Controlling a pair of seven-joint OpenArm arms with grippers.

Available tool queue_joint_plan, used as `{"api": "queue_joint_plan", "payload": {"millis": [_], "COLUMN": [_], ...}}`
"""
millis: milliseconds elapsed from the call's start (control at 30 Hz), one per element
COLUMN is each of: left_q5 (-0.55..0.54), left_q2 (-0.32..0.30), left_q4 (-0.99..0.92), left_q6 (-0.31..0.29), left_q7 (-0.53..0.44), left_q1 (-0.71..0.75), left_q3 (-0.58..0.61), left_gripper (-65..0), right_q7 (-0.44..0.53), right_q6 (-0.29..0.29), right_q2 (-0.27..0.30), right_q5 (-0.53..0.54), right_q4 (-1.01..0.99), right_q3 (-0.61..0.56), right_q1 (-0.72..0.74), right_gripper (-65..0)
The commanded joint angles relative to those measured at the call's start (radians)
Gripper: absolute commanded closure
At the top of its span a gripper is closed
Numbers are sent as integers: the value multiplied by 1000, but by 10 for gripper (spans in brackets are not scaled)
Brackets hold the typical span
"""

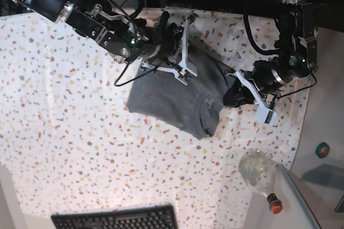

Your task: Layout the t-shirt on the table in an organized manner, then fold the t-shirt properly

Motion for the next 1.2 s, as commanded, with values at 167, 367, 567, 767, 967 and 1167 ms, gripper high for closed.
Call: {"api": "queue_joint_plan", "payload": {"millis": [167,367,567,767,967,1167], "left_q5": [-23,-23,40,186,189,189], "left_q2": [-41,-96,-108,-102,-108,-138], "left_q4": [-8,32,59,52,52,18], "left_q6": [-7,-7,-9,-111,-111,-111], "left_q7": [-71,-93,-93,-93,-93,-93], "left_q1": [-36,-46,-76,-62,-37,-10], "left_q3": [32,118,122,152,147,145], "left_gripper": [0,0,0,0,0,0], "right_q7": [20,20,20,20,20,20], "right_q6": [10,10,10,10,10,10], "right_q2": [-18,-7,-7,-7,-7,-7], "right_q5": [14,14,14,14,14,14], "right_q4": [13,13,18,16,12,12], "right_q3": [5,8,8,8,8,8], "right_q1": [9,7,7,7,9,9], "right_gripper": [0,0,0,0,0,0]}}
